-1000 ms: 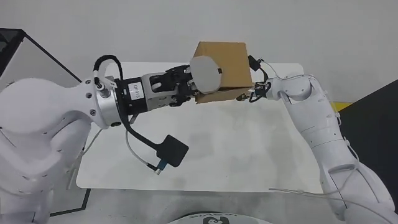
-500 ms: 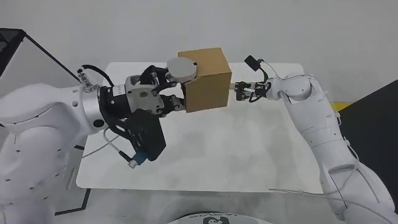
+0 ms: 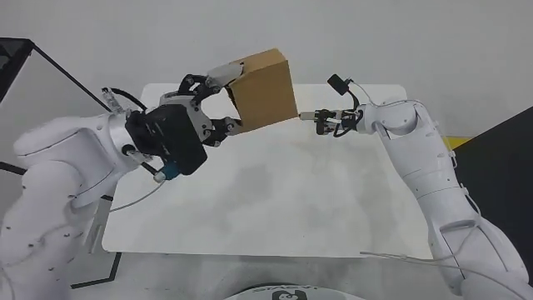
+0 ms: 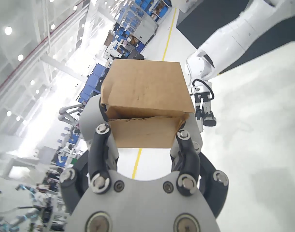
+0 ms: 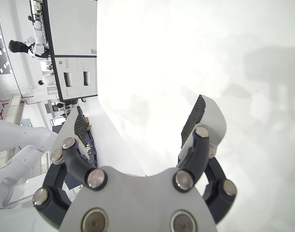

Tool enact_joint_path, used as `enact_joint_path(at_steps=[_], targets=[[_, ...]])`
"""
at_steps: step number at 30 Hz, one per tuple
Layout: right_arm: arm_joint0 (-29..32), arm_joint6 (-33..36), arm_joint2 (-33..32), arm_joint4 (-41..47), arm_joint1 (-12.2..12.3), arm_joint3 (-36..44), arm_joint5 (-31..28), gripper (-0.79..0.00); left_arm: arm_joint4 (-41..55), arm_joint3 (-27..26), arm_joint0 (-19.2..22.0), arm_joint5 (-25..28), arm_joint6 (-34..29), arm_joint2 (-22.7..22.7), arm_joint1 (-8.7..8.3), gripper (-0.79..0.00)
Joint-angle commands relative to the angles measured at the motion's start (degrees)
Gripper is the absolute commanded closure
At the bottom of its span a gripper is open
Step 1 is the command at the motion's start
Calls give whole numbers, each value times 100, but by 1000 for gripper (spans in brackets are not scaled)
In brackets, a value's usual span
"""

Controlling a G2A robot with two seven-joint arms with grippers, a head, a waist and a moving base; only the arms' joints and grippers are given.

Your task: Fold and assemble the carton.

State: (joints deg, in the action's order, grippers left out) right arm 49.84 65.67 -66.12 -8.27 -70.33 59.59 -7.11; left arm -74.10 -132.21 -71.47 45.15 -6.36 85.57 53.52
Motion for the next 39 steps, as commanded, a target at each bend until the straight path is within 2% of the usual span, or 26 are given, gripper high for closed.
enact_joint_path(at_steps=[1, 3, 9, 14, 17, 26, 32, 35, 39], targets=[[0, 0, 0, 0, 0, 0, 0, -785, 359, -86, -24, -10, -535, 42, -13, 0], [0, 0, 0, 0, 0, 0, 0, -785, 354, -200, 19, 84, -795, 77, -28, 0], [0, 0, 0, 0, 0, 0, 0, -785, 337, -208, 15, 88, -798, 74, -29, 0], [0, 0, 0, 0, 0, 0, 0, -785, -336, -244, 201, 584, -1061, -73, -70, 0], [0, 0, 0, 0, 0, 0, 0, -785, -549, -244, 334, 806, -1442, -214, -91, 0], [0, 0, 0, 0, 0, 0, 0, -785, -360, -244, 418, 631, -1517, -290, -80, 0], [0, 0, 0, 0, 0, 0, 0, -785, -776, -244, 517, 880, -1721, -368, -112, 0], [0, 0, 0, 0, 0, 0, 0, -785, -426, -244, 530, 567, -1695, -363, -95, 0], [0, 0, 0, 0, 0, 0, 0, -785, 742, -84, 303, 41, -1577, -238, -69, 0]])
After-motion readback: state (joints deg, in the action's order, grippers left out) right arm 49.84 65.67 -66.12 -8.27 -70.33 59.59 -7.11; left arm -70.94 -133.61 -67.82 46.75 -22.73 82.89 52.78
